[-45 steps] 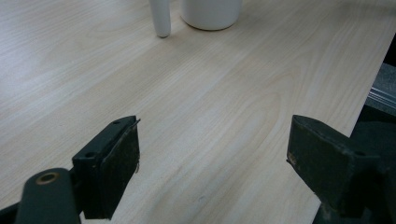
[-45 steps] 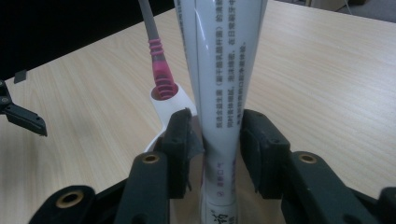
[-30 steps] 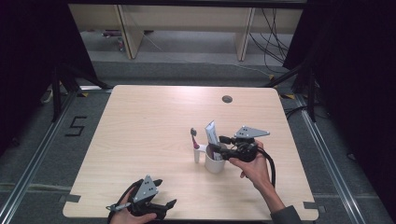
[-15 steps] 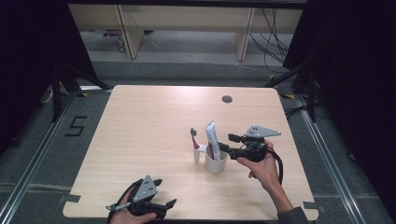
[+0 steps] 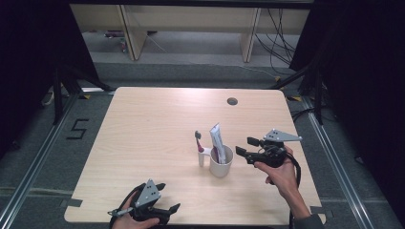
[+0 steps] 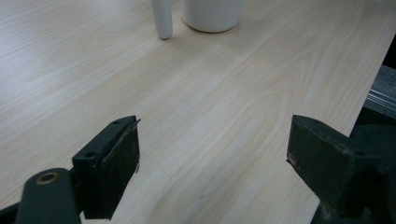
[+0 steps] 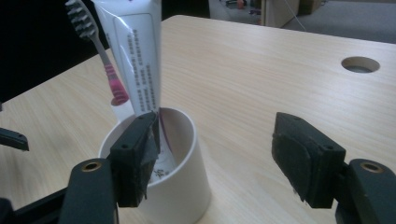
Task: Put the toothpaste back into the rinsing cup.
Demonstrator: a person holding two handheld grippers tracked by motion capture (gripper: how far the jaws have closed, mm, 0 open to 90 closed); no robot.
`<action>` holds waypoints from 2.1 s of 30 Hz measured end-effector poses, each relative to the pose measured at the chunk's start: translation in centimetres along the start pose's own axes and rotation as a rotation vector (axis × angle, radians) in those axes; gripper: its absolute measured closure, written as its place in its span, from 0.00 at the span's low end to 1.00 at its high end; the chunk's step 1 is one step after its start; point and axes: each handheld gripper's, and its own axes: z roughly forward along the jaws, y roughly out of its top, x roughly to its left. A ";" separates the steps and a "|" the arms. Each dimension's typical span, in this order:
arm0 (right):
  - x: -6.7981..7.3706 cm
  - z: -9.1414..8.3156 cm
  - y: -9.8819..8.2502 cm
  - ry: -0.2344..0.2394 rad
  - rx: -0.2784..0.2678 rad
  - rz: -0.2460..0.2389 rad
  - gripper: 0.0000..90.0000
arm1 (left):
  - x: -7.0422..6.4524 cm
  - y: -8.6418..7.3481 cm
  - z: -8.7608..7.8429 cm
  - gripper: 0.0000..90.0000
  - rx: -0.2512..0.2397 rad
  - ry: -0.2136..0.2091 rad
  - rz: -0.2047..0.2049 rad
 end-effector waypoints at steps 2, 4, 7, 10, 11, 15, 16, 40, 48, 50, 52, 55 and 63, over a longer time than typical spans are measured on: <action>-0.3 -0.3 -0.2 -0.006 0.004 0.007 0.35 | -0.1 0.0 0.1 0.18 -0.002 -0.007 -0.015; -0.4 -0.6 -0.5 -0.010 0.010 0.026 0.35 | -0.3 0.0 0.2 0.18 -0.021 -0.008 -0.027; -0.8 -1.2 -0.7 -0.019 0.014 0.034 0.33 | -0.1 0.0 0.1 0.18 -0.014 -0.006 -0.017; -1.1 -1.6 -0.9 -0.038 0.014 0.040 0.29 | 0.0 0.0 0.0 0.18 0.003 0.000 -0.007; -1.1 -1.8 -1.0 -0.041 0.016 0.051 0.29 | 0.0 0.0 0.0 0.18 0.003 -0.001 -0.007; -1.3 -2.4 -1.3 -0.045 0.014 0.060 0.28 | -0.1 0.0 0.0 0.18 -0.009 -0.006 -0.017; -1.4 -2.5 -1.4 -0.046 0.009 0.051 0.28 | 0.0 0.0 0.0 0.18 0.002 -0.001 -0.005; -1.8 -4.8 -3.9 -0.048 0.025 0.103 0.25 | 0.0 -0.1 0.1 0.18 -0.010 0.000 -0.025; -1.7 -5.0 -4.9 -0.054 0.044 0.122 0.25 | -0.1 -0.1 0.0 0.18 -0.009 0.000 -0.024; -1.9 -5.0 -5.1 -0.072 0.044 0.093 0.25 | -0.1 -0.2 -0.1 0.18 -0.005 0.000 -0.018; -1.7 -5.2 -5.2 -0.061 0.052 0.103 0.25 | 0.0 -0.2 -0.2 0.18 0.006 0.003 -0.005; -1.6 -5.4 -5.5 -0.074 0.057 0.106 0.25 | -0.2 -0.1 -0.1 0.18 -0.010 -0.003 -0.023; -1.4 -6.5 -6.6 -0.086 0.078 0.124 0.22 | -0.2 -0.3 -0.2 0.18 -0.010 -0.002 -0.017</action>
